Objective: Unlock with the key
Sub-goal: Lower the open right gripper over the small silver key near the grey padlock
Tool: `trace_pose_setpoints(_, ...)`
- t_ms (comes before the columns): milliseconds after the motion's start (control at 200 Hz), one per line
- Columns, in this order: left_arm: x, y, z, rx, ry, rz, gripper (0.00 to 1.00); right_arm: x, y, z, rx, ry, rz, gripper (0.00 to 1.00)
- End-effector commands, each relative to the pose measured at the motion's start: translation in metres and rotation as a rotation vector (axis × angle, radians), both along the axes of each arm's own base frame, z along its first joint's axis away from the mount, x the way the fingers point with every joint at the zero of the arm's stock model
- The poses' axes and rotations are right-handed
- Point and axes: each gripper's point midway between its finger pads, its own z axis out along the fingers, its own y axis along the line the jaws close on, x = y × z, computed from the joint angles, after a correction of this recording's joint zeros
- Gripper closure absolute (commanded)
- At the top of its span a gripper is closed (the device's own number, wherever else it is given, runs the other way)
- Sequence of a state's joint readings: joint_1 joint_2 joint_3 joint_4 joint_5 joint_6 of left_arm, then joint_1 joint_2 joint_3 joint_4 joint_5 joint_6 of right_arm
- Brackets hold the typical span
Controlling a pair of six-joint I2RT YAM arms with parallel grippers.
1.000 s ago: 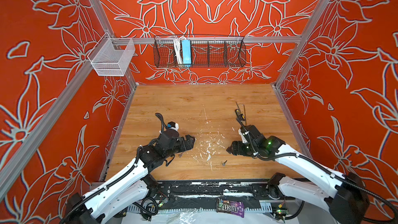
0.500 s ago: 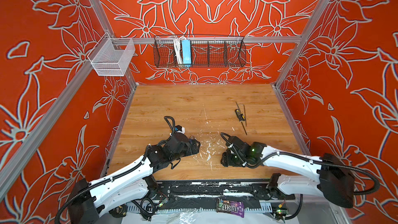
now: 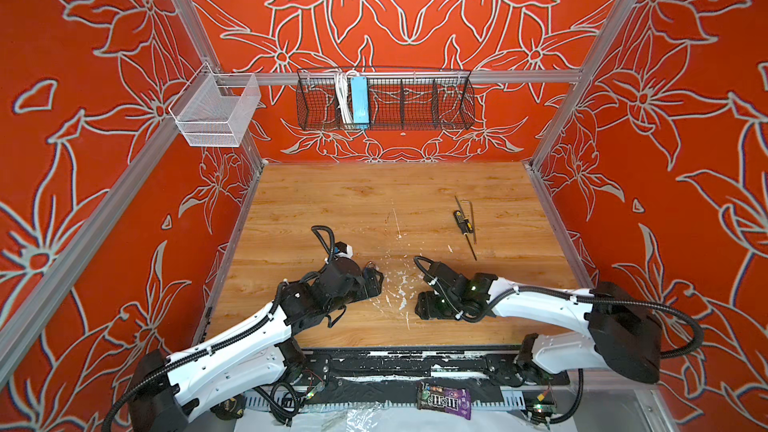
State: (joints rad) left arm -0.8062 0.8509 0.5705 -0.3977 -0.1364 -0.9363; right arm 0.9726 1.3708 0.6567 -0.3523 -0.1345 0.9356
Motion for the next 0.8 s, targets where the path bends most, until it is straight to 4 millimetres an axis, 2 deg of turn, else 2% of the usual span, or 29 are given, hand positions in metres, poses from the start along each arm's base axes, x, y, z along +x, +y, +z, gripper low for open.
trace_pose_setpoints(0, -0.002, 0.007, 0.002, 0.018, -0.004, 0.024, 0.03, 0.001, 0.003, -0.009, -0.039, 0.001, 0.012, 0.27)
trace_pose_setpoints(165, -0.004, 0.012, 0.006, 0.032, -0.001, 0.03, 0.03, 0.003, 0.027, -0.004, -0.013, 0.003, 0.094, 0.27)
trace_pose_setpoints(240, -0.004, 0.012, 0.006, 0.031, 0.001, 0.029, 0.03, 0.005, 0.031, -0.002, -0.029, -0.002, 0.126, 0.29)
trace_pose_setpoints(350, -0.005, 0.011, 0.008, 0.016, 0.008, 0.032, 0.03, 0.006, 0.026, 0.007, -0.081, -0.018, 0.148, 0.31)
trace_pose_setpoints(545, -0.005, 0.004, 0.01, -0.02, 0.008, 0.024, 0.03, 0.006, 0.001, 0.011, -0.198, -0.038, 0.115, 0.33)
trace_pose_setpoints(796, -0.005, 0.0, 0.007, -0.041, 0.02, 0.021, 0.03, -0.006, 0.001, 0.009, -0.271, -0.051, 0.094, 0.33)
